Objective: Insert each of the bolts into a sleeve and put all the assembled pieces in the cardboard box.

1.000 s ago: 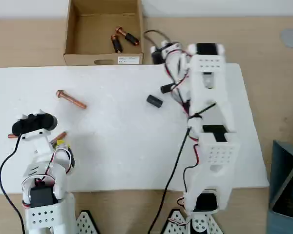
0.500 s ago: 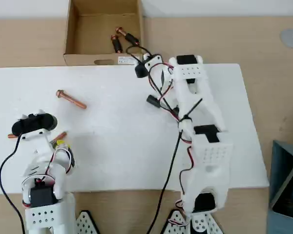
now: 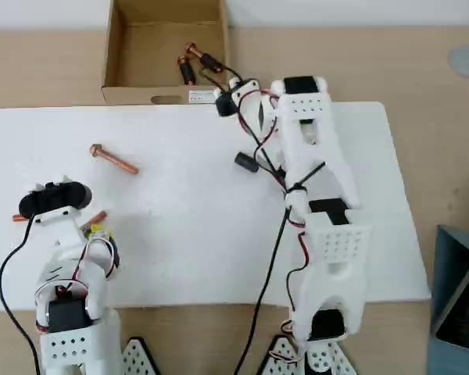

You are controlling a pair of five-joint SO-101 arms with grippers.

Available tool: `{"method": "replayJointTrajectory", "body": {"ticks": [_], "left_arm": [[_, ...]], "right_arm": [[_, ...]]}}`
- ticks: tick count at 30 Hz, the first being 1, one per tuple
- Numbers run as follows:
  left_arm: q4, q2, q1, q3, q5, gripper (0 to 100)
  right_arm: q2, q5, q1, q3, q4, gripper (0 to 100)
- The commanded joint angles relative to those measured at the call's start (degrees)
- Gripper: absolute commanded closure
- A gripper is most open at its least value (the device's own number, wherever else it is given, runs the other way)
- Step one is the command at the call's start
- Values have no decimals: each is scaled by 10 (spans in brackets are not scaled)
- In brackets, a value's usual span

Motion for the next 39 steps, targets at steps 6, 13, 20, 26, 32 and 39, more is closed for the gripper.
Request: {"method": "replayJointTrajectory", "body": {"ticks": [6, 13, 20, 26, 32, 39], "left_arm": [[-11, -4, -3, -5, -5, 996], [-11, -4, -4, -5, -5, 996], [-11, -4, -4, -5, -5, 996], [-11, -4, -4, -5, -5, 996], [-11, -4, -4, -5, -5, 996], [-11, -4, -4, -5, -5, 996]], "right_arm": [[-2, 7, 17, -65, 63, 829], [-4, 22, 22, 4, 40, 830], [-5, 22, 30, 57, -6, 830], [-5, 22, 29, 81, -39, 831], [-5, 22, 31, 150, -92, 832], [-5, 21, 30, 200, -138, 972]]}}
